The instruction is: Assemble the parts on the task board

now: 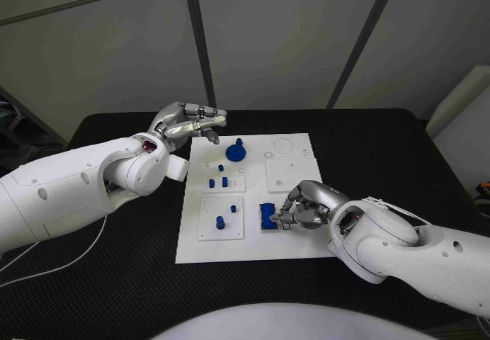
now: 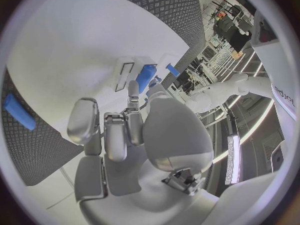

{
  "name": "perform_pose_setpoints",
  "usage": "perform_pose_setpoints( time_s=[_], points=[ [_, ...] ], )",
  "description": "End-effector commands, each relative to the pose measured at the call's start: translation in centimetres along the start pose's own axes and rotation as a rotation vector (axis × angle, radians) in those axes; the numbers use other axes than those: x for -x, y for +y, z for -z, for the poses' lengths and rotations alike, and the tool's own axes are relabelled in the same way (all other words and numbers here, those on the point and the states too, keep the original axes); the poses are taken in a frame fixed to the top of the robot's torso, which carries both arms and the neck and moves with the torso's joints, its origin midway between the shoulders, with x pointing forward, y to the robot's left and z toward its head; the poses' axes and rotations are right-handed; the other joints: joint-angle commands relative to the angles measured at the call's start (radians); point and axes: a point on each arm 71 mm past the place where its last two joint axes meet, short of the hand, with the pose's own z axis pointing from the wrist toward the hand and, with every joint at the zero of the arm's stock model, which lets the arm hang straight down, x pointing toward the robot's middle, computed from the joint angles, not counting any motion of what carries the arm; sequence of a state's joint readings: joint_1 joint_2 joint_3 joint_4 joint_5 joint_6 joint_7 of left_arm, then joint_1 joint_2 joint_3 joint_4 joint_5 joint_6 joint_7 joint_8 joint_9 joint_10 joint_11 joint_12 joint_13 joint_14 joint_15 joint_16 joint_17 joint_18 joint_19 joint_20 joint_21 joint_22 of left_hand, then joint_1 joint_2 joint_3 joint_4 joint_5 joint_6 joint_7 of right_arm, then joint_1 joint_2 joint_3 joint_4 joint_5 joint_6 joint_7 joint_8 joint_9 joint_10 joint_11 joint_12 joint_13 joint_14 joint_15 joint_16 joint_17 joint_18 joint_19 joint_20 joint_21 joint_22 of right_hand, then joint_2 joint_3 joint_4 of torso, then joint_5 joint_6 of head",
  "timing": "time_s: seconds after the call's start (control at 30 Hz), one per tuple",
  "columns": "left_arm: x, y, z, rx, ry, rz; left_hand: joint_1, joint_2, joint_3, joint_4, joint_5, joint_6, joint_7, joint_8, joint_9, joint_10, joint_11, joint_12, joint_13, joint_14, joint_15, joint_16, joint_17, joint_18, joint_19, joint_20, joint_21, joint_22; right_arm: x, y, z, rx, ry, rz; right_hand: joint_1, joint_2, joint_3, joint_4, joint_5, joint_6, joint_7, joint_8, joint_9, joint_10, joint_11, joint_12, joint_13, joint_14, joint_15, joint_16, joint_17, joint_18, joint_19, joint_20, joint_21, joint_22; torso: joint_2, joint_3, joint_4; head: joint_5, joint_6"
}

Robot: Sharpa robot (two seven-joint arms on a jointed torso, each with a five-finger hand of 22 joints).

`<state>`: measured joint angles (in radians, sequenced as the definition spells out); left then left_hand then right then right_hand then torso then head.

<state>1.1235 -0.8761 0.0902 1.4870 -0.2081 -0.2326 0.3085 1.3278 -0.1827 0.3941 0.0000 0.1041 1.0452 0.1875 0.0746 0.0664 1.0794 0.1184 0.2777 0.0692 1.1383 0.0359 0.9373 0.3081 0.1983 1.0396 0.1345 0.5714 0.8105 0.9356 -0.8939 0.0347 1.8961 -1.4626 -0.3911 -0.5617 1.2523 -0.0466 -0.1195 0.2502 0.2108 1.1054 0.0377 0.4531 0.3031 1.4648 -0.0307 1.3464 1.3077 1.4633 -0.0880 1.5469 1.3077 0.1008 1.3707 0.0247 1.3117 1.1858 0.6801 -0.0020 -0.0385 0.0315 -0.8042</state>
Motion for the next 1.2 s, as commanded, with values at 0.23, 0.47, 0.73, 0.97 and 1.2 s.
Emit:
perform_pose_setpoints(
  time_s=[0.23, 0.47, 0.73, 0.97, 1.2],
  points=[
    [0.0, -0.1, 0.0, -0.006, 0.009, 0.004, -0.006, 0.005, -0.005, -0.001, -0.004, -0.004, -0.001, 0.004, 0.001, -0.006, -0.002, 0.004, 0.0, -0.001, 0.004, -0.003, -0.002, -0.018, -0.002, 0.008, -0.005, -0.001, 0.1, 0.1, 0.1, 0.013, -0.001, 0.031, 0.031, -0.006, -0.02, -0.009, 0.008, -0.011, -0.008, 0.023, 0.014, 0.026, -0.009, 0.002, 0.098, 0.097, -0.009, 0.004, 0.216, -0.017, -0.001, -0.007, 0.002, 0.0, 0.001, -0.0002, -0.0005, 0.002, -0.003],
    [0.0, -0.1, 0.0, -0.006, 0.01, 0.004, -0.006, 0.005, -0.005, -0.001, -0.004, -0.004, -0.001, 0.004, 0.001, -0.006, -0.002, 0.004, 0.0, -0.001, 0.004, -0.003, -0.002, -0.018, -0.002, 0.008, -0.005, -0.001, 0.6, 0.0, 0.6, 0.04, -0.042, 0.002, 0.026, -0.008, -0.037, 0.001, 0.026, -0.035, -0.001, 0.026, 0.017, 0.023, -0.005, -0.006, 0.095, 0.096, -0.007, 0.001, 0.208, -0.016, -0.005, -0.006, -0.003, -0.006, 0.001, 0.0004, 0.0008, 0.001, -0.001],
    [0.1, -0.1, 0.1, -0.006, 0.006, 0.003, -0.006, 0.005, -0.005, -0.001, -0.004, -0.004, -0.001, 0.004, 0.001, -0.006, -0.002, 0.004, 0.0, -0.001, 0.004, -0.003, -0.002, -0.018, -0.002, 0.008, -0.005, -0.001, 3.1, -1.6, 2.1, 0.073, -0.129, -0.026, 0.061, 0.01, -0.053, 0.011, 0.084, -0.127, 0.042, -0.063, -0.024, 0.018, 0.03, -0.016, 0.092, 0.094, 0.021, -0.005, 0.197, -0.015, -0.013, 0.015, -0.013, -0.018, 0.0, -0.0001, -0.0012, -0.013, 0.005],
    [0.1, 0.0, 0.1, -0.004, 0.007, 0.004, -0.006, 0.005, -0.005, -0.001, -0.004, -0.004, -0.001, 0.004, 0.001, -0.006, -0.002, 0.004, 0.0, -0.001, 0.004, -0.003, -0.002, -0.018, -0.002, 0.008, -0.005, -0.001, 5.9, -4.9, 3.3, 0.01, -0.183, 0.033, 0.087, 0.023, -0.065, 0.016, 0.105, -0.107, 0.05, -0.122, -0.05, 0.018, 0.038, -0.016, 0.094, 0.095, 0.03, -0.002, 0.204, -0.014, -0.011, 0.026, -0.011, -0.014, 0.0, 0.0012, -0.0033, -0.035, 0.01],
    [-0.2, 0.1, 0.0, -0.002, 0.012, 0.007, -0.006, 0.005, -0.005, -0.001, -0.004, -0.004, -0.001, 0.004, 0.001, -0.006, -0.002, 0.004, 0.0, -0.001, 0.004, -0.003, -0.002, -0.018, -0.002, 0.008, -0.005, -0.001, 7.0, -6.6, 4.0, -0.046, -0.202, 0.1, 0.091, 0.026, -0.078, 0.026, 0.118, -0.072, 0.046, -0.144, -0.059, 0.019, 0.035, -0.017, 0.095, 0.096, 0.028, -0.001, 0.207, -0.014, -0.01, 0.027, -0.009, -0.01, 0.0, 0.0018, -0.0031, -0.052, 0.015]
  ],
)
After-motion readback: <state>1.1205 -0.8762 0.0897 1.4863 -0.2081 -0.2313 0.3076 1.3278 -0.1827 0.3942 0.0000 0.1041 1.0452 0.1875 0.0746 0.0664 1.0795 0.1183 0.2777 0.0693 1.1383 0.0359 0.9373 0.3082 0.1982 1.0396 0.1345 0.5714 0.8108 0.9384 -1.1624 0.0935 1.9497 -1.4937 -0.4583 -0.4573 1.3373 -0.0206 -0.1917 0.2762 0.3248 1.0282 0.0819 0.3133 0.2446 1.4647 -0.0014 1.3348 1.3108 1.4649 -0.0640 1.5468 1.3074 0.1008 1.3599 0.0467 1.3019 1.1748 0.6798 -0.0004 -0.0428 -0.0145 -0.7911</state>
